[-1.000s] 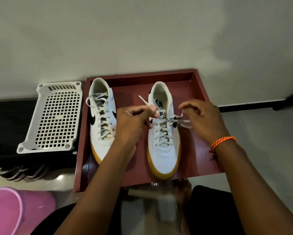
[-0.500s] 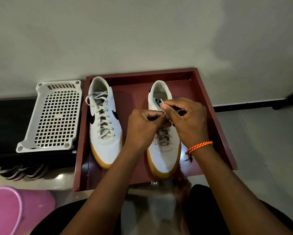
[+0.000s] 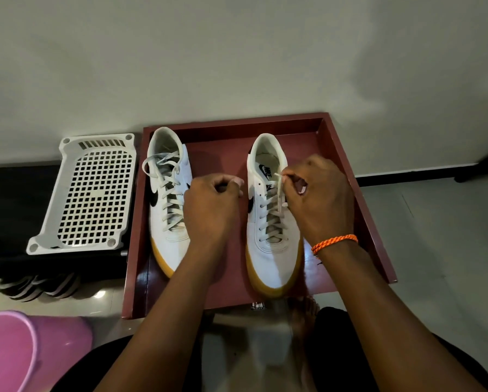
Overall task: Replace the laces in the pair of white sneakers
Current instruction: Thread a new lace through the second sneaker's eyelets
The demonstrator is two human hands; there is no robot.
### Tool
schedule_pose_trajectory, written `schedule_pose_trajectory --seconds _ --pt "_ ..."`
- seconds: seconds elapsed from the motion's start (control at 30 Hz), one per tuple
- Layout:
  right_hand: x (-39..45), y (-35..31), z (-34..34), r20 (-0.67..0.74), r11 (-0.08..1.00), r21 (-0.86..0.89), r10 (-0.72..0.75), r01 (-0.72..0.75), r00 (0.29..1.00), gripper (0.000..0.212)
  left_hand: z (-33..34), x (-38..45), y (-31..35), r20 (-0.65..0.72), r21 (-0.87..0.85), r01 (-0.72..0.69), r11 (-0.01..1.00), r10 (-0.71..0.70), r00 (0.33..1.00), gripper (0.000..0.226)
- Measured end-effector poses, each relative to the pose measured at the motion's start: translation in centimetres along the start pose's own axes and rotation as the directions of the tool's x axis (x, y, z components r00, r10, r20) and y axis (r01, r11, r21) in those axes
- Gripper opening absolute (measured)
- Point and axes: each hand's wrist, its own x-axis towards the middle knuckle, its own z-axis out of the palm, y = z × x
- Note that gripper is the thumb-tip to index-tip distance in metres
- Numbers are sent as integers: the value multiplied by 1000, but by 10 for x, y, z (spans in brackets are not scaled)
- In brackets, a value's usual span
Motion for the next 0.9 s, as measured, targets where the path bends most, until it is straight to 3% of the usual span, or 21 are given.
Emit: schedule_pose_trajectory --seconds 0.1,0.33,0.9 --pt "-5 -6 5 76 995 -92 -32 39 997 6 1 -2 -1 24 35 42 999 -42 999 23" --pt "-5 -13 14 172 966 -251 -18 62 985 13 8 -5 -4 71 120 -29 992 21 997 9" --pt "-5 -16 25 281 977 -199 129 -73 951 11 9 -9 -2 57 167 -47 985 38 998 10"
